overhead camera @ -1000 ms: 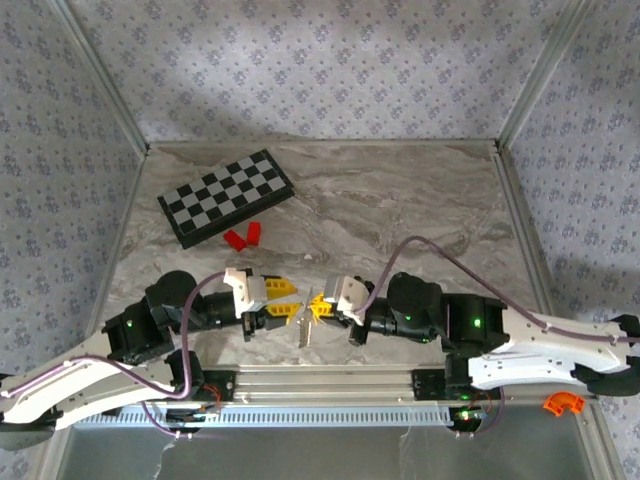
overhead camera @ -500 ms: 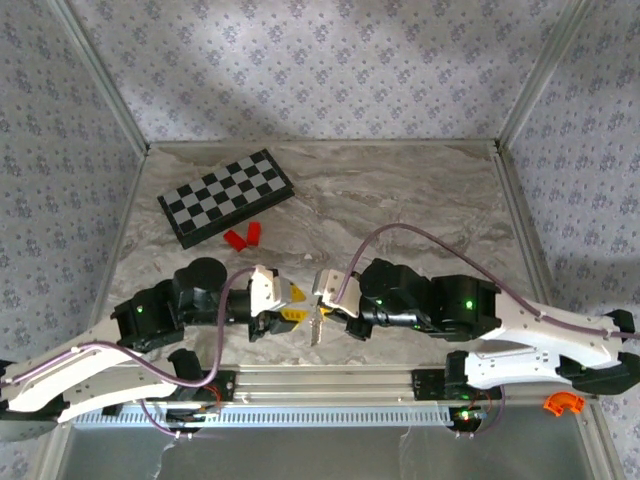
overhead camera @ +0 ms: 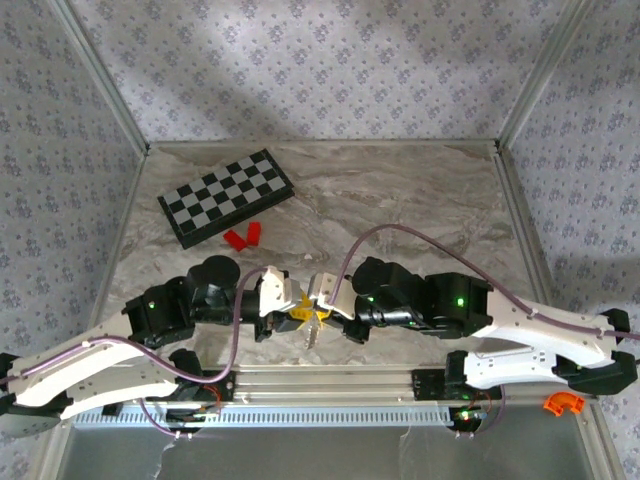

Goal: Put the keys on the keyring

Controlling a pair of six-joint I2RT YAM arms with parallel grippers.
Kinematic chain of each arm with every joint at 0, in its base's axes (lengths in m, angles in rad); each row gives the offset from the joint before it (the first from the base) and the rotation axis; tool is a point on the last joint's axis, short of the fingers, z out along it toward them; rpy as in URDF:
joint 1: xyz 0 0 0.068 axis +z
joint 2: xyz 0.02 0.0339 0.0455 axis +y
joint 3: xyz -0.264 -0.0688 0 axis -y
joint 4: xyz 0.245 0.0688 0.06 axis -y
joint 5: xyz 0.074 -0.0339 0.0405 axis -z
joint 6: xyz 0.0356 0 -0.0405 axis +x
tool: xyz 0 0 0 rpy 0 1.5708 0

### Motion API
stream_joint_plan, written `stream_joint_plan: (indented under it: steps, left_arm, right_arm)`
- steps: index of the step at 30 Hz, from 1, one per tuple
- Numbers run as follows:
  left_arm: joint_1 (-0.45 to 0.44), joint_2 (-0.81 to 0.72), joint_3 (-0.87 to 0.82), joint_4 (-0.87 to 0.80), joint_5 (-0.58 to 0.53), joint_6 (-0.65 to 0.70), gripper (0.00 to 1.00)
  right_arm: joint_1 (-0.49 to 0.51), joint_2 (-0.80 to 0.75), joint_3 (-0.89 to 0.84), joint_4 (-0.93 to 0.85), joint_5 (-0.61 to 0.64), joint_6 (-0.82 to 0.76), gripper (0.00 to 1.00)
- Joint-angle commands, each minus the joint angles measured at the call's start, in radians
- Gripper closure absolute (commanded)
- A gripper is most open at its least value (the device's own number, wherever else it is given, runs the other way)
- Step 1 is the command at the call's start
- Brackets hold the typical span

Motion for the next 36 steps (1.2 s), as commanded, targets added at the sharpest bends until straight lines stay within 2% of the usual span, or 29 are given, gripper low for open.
stream_joint_plan:
  steps: [1,11,17,25,29,33,36]
  left_arm:
    - [0.0,0.001,0.005,0.021,0.025,0.015,0.79]
    - [0.0,0.013,0.004,0.014,0.019,0.009,0.81]
    - [0.0,0.002,-0.012,0.028,0.006,-0.005,0.77]
    - [0.0,-0.013,-0.035,0.046,0.008,-0.022,0.82]
    - [0.0,-0.022,-0.046,0.067,0.011,-0.025,0.89]
    - [0.0,-0.034,-0.052,0.075,0.017,-0.028,0.89]
    - [0.0,-0.04,-0.058,0.08,0.02,-0.03,0.97]
  right_arm:
    - [-0.008,0.003,0.03,0.01,-0.024,0.012,1.0]
    - [-0.015,-0.01,0.02,0.027,-0.027,0.015,1.0]
    - [-0.018,-0.011,0.015,0.032,-0.026,0.007,1.0]
    - [-0.019,-0.03,0.0,0.067,-0.032,-0.012,1.0]
    - [-0.016,-0.029,-0.005,0.073,-0.037,-0.01,1.0]
    - [-0.012,-0.03,-0.013,0.073,-0.041,-0.01,1.0]
    - [-0.01,-0.028,-0.016,0.073,-0.042,-0.01,1.0]
